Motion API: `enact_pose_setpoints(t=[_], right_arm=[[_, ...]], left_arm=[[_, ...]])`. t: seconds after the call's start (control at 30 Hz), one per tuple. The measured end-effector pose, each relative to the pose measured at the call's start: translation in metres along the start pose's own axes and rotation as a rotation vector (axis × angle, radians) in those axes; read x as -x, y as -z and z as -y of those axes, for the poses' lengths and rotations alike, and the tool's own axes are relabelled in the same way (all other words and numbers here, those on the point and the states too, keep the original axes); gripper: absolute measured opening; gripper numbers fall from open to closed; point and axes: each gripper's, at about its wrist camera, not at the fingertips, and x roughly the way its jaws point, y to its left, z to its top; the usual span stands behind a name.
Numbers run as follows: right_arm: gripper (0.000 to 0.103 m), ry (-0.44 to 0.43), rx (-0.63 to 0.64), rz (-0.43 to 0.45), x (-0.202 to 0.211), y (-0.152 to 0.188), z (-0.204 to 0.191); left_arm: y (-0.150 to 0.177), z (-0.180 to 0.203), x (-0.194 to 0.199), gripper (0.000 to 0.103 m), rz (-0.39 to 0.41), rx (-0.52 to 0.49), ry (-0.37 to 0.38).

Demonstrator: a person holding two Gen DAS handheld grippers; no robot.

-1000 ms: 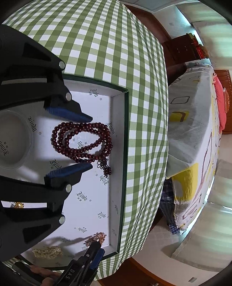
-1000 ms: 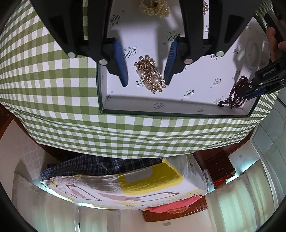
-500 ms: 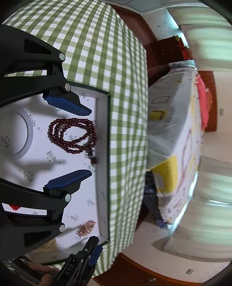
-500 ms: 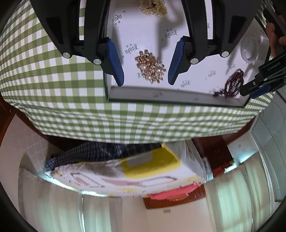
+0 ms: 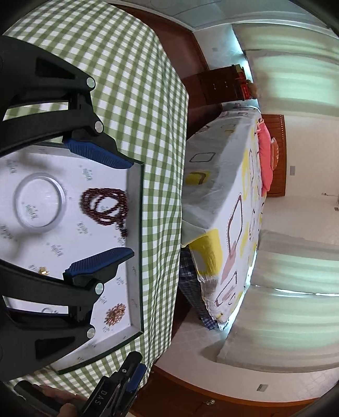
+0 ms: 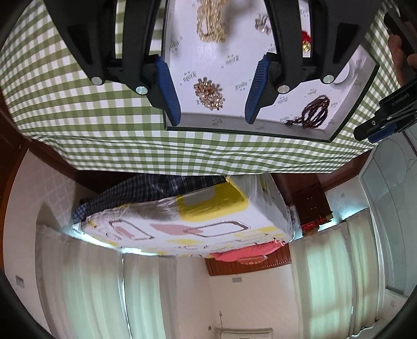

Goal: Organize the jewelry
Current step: 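Withdraw both open tools from the tray back over the table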

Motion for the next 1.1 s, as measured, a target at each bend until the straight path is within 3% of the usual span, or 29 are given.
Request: enact_pose_setpoints(t=[0.2,0.53,1.1], right_arm=[[0.054,0.009,0.029,0.02,0.028,0.018,-0.012],[0.054,0.016,0.015,-0.006,0.056,0.057,-0.019],[0.054,0.023,-0.01,-0.059,0.092,0.122,-0.021]], left_arm=[[0.021,-0.006,0.031,0.061,0.004,0.053,0.0],[0.058,-0.01,0.072,0.062,0.008,0.052,-0.037],[0.123,-0.011,0.093,0.062,-0.084,0.039,-0.065]])
